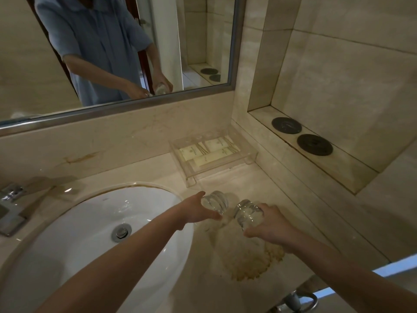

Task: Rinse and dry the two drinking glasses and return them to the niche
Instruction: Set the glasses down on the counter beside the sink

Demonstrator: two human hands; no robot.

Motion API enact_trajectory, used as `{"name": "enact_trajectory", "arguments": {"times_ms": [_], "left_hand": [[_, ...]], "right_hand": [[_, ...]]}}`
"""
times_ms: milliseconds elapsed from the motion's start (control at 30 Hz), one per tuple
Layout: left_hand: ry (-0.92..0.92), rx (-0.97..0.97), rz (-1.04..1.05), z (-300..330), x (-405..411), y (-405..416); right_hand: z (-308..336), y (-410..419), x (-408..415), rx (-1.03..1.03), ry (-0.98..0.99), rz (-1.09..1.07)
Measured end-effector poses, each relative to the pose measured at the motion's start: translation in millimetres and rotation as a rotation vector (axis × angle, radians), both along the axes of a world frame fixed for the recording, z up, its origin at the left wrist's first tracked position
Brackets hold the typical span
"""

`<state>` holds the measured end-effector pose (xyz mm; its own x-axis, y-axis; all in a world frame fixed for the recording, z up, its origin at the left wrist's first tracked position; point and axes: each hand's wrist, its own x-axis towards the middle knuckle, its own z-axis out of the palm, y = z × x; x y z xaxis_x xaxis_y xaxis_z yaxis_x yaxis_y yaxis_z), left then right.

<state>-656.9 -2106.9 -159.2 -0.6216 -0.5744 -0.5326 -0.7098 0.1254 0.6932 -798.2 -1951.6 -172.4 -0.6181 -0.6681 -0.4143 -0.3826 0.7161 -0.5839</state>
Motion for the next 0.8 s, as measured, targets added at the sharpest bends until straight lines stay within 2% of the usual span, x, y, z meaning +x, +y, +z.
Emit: {"name": "enact_trajectory", "arguments": {"times_ms": [433,800], "left_hand": [[-0.101,-0.089,-0.089,-3.5,-10.0,1.3],[-0.258,-0.244,-0.226,6.4,-25.6,4.7]], "right_hand": [[16.0,-9.8,-1.1,0.275,0.188,0.198],[19.0,-26.4,-1.1,0.371,0.295,0.355]]}}
